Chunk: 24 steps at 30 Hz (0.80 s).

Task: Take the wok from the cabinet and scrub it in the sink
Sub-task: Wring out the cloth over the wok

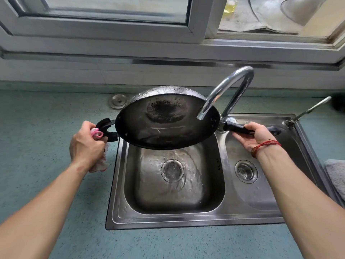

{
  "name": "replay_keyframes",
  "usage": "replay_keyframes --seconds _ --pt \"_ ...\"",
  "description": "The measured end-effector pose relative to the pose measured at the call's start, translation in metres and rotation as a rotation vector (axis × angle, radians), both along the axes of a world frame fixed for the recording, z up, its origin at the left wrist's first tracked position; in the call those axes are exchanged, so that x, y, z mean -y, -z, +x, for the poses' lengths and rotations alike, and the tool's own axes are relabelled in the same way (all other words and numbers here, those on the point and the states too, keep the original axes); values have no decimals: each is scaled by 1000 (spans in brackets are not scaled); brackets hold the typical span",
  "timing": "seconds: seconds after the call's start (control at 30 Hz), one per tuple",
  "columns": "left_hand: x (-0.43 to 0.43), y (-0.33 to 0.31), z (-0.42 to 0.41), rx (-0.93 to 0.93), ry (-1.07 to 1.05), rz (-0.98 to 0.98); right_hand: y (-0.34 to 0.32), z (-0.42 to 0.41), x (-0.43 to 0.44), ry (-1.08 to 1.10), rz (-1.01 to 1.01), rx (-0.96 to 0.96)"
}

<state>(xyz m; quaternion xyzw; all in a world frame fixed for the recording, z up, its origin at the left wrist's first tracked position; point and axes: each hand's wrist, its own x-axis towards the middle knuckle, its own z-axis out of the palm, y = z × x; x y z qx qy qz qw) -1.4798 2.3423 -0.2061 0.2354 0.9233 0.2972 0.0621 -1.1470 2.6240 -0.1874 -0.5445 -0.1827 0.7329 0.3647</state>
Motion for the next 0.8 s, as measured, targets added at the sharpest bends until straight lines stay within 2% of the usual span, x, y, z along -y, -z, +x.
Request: replay_keyframes --seconds 0.6,0.8 --pt "3 1 3 22 -18 21 8 4 1 -10 -15 -12" --pt "6 -4 9 51 -17 0 13 10 0 -52 20 111"
